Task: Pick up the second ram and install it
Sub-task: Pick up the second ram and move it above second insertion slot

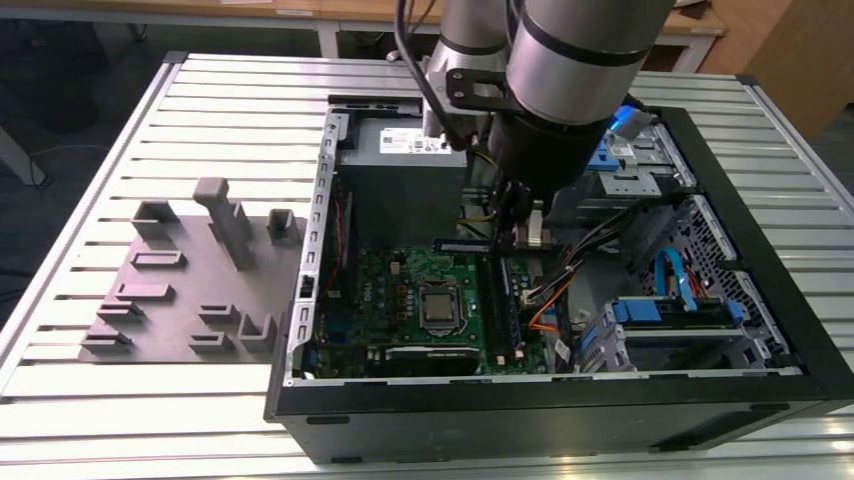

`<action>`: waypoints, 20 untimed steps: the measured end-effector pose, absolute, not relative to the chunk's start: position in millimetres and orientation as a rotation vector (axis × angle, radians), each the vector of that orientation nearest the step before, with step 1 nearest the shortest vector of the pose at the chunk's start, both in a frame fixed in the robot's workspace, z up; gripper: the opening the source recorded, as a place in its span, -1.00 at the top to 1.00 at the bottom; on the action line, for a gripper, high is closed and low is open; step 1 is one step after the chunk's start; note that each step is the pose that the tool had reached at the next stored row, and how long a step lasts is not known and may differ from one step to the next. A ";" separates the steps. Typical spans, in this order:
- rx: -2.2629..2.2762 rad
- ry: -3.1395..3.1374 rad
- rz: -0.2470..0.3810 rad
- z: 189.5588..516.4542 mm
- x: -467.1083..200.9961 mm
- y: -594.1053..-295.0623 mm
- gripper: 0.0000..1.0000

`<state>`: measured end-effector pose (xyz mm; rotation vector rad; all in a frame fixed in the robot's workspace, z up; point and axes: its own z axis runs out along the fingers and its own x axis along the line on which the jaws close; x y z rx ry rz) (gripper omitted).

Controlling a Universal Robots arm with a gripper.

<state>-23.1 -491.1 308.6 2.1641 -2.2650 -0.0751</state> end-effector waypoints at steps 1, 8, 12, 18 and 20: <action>2.164 -2.265 -0.075 306.9 -23.1 -491.3 0.73; 2.164 -2.265 -0.075 294.8 -23.5 -494.1 0.73; 2.164 -2.265 -0.075 292.6 -32.3 -495.0 0.73; 2.164 -2.265 -0.075 291.7 -42.4 -502.8 0.73; 2.164 -2.265 -0.075 291.7 -42.5 -503.2 0.73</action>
